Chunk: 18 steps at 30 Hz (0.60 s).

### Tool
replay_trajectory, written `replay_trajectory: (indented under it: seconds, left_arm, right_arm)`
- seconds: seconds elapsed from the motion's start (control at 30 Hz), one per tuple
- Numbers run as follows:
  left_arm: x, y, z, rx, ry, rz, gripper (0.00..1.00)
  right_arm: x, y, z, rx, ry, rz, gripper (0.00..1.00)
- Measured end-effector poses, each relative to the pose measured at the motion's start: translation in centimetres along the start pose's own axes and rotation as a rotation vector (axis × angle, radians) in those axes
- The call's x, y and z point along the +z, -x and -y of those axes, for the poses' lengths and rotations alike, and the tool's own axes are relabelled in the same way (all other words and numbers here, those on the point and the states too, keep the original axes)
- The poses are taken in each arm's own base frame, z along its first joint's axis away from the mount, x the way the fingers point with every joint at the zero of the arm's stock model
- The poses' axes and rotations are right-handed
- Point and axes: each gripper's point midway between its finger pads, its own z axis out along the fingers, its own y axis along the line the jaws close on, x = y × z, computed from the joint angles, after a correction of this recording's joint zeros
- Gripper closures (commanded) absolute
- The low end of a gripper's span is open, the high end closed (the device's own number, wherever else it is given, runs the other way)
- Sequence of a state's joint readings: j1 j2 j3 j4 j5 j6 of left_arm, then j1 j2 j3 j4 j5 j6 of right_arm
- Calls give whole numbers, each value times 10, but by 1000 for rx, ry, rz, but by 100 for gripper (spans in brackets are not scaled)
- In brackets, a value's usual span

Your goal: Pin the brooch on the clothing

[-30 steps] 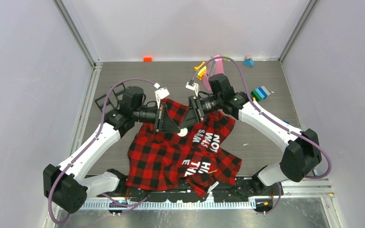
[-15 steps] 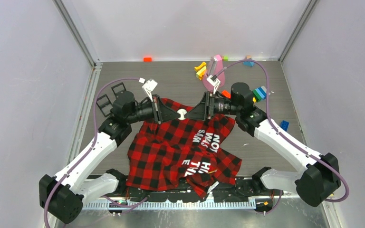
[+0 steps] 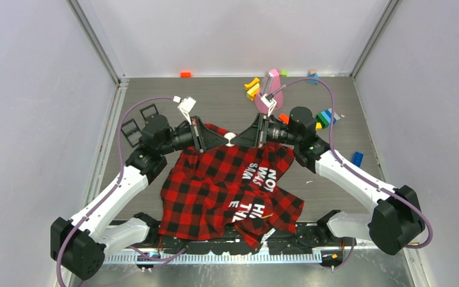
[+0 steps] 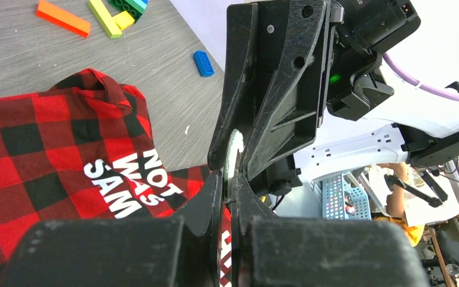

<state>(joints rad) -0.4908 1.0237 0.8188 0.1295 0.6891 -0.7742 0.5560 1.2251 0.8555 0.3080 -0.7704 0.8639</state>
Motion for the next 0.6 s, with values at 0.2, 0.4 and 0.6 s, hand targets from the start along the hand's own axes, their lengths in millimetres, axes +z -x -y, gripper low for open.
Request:
replay_trajectory:
  seconds: [0.2,0.4,0.6]
  left_arm:
    - [-1,-1,-1,5,3,-4,100]
    - [-3,-5,-9,39,18,-28,100]
    - [-6,-12,-18,52,36,-60,100]
  right_arm:
    - [3,0,3,6,2,0,84]
    - [9,-4,15,41,-22,-38,86]
    - [15,-11,23,79,-24,-98,85]
